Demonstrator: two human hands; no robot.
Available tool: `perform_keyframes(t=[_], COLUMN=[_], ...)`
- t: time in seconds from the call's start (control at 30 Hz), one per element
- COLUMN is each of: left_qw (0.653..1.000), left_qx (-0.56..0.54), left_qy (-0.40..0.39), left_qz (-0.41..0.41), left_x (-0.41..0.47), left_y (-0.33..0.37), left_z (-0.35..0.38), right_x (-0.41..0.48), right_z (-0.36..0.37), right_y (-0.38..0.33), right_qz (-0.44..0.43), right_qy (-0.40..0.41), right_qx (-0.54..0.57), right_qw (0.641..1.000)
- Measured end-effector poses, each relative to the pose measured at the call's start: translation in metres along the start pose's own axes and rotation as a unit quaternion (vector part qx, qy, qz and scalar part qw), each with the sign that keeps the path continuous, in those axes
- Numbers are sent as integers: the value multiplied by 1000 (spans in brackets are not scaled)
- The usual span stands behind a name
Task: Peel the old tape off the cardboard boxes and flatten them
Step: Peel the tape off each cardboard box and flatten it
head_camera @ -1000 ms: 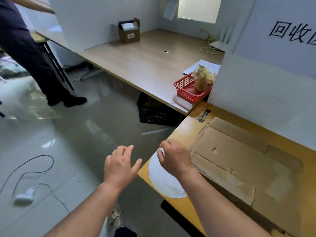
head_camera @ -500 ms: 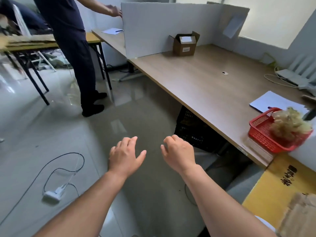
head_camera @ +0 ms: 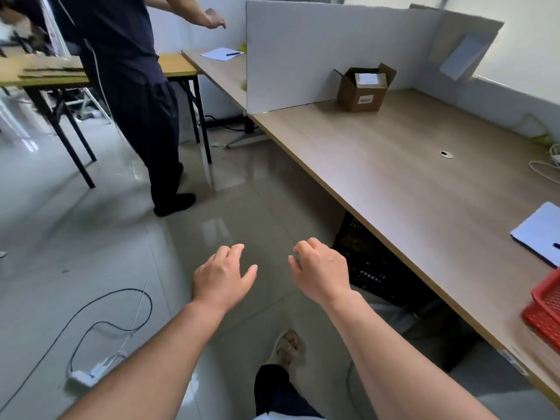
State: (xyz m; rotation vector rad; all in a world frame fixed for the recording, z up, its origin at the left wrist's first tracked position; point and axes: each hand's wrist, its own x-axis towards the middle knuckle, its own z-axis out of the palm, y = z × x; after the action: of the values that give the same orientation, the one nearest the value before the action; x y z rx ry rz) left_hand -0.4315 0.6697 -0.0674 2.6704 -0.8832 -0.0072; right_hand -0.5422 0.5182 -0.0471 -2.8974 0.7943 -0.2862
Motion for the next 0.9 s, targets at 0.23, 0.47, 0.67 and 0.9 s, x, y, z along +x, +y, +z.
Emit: perform_keyframes(t=[0.23, 0.47, 0.67, 0.9], left_qw=[998, 997, 995, 985], left_qx=[39, 38, 17, -6], left_qy=[-7, -4, -21, -30], left_qz=[39, 74, 99, 170], left_x=[156, 298, 374, 490], left_y=[35, 96, 125, 169], left_z=[13, 30, 53, 79], right_x=[139, 264, 334, 418], right_z=[4, 4, 12, 7], right_y=[50, 116, 158, 217], right_qz=[12, 46, 71, 122], right_qy=[11, 51, 49, 71], right_qx=[10, 12, 13, -24], right_qw=[1000, 998, 996, 990])
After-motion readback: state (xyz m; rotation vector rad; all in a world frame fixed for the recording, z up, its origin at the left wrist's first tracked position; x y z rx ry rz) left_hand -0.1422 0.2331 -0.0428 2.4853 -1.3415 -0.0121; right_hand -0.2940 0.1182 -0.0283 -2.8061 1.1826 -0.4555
